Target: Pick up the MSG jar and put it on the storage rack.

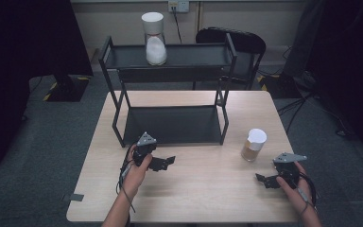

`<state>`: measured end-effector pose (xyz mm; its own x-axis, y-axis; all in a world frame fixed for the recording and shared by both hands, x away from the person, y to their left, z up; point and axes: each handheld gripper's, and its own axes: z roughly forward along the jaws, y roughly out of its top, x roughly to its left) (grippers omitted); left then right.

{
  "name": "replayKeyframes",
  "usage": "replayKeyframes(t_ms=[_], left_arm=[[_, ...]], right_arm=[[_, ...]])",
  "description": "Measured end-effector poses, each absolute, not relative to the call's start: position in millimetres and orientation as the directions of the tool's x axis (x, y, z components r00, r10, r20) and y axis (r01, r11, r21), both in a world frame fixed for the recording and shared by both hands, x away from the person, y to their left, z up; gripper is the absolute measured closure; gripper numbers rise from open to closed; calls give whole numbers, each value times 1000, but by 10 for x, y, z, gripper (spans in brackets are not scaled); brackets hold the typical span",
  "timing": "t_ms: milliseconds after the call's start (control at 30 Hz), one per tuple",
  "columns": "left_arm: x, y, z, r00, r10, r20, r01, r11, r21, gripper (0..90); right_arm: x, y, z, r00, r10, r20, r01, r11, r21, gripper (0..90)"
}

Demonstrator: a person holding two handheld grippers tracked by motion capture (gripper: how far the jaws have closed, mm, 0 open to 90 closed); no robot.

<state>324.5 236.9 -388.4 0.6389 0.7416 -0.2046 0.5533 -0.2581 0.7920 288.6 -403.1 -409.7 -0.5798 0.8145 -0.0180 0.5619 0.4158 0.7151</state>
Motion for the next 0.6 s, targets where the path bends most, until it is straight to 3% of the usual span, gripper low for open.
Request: replayKeyframes(t_ms=[600], left_arm=[[2909, 2479, -3983, 598, 789, -141, 594, -319, 738, 18]], right_arm=[[2886, -4031, -4097, -580, 815, -18, 562, 416, 715, 0]])
